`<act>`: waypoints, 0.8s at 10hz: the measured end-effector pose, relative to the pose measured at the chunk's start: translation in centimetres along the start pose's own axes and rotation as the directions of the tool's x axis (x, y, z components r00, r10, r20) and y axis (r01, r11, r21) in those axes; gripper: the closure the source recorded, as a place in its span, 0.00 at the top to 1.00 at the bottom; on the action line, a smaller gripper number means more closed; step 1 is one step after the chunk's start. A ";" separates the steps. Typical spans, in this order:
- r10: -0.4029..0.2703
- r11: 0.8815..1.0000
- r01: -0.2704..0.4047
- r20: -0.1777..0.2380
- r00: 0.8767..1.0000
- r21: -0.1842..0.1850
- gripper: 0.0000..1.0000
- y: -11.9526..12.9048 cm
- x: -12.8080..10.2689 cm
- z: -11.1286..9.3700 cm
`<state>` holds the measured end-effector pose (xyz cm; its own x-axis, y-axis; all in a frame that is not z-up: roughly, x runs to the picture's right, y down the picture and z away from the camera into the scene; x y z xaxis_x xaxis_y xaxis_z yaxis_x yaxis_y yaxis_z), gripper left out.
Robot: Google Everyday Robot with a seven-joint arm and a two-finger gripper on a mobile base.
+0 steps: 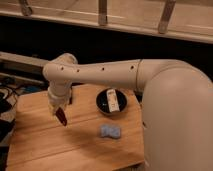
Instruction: Place the pepper in the ceramic cup
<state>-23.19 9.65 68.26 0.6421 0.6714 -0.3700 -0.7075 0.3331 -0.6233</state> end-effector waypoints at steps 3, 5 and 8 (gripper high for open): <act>0.051 0.999 -0.051 0.015 0.999 -0.004 0.11 -0.7 0.2 -0.4; 0.138 0.990 -0.137 0.027 0.990 -0.009 0.11 -3.7 0.0 -0.5; 0.240 0.971 -0.240 0.021 0.971 -0.008 0.11 -8.4 0.4 -1.0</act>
<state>-16.71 6.44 72.73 0.4473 0.7455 -0.4940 -0.8385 0.1573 -0.5217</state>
